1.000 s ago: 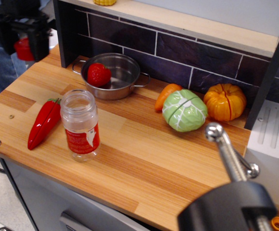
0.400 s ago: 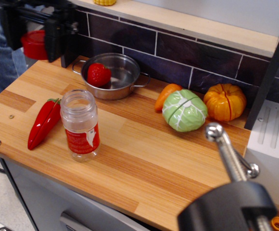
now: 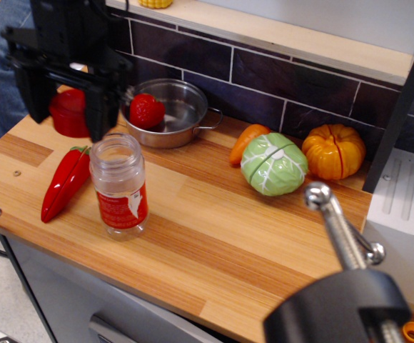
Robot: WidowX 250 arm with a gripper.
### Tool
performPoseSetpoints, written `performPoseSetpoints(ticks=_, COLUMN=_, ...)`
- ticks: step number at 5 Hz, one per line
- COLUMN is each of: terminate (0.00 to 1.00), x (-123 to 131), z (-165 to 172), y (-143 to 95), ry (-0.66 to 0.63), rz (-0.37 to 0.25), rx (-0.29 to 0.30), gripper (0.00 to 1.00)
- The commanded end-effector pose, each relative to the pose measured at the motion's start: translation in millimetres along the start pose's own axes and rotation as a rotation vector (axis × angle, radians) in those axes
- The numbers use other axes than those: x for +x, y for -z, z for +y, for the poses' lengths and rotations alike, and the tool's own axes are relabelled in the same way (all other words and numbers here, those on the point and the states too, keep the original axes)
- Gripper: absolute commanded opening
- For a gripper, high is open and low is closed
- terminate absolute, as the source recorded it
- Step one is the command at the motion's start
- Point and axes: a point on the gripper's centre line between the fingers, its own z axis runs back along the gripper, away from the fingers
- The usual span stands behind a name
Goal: Put cap on container
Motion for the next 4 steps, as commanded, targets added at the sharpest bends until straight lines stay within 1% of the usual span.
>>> performPoseSetpoints(ticks=1, terminate=0.0, x=2.5, z=-6.3, y=-9.4, ry=0.01, rz=-0.046, rx=-0.026, gripper=0.0)
performPoseSetpoints(ticks=2, terminate=0.0, x=7.7, z=-14.6, y=-15.9, ry=-0.003, rz=-0.032, rx=-0.055, gripper=0.0)
performPoseSetpoints(ticks=3, terminate=0.0, x=8.4, z=-18.4, y=-6.7, ry=-0.002, rz=-0.051, rx=-0.047, gripper=0.0)
performPoseSetpoints(ticks=4, terminate=0.0, x=10.5, z=-19.1, y=4.3, ry=-0.002, rz=-0.084, rx=-0.039, gripper=0.0)
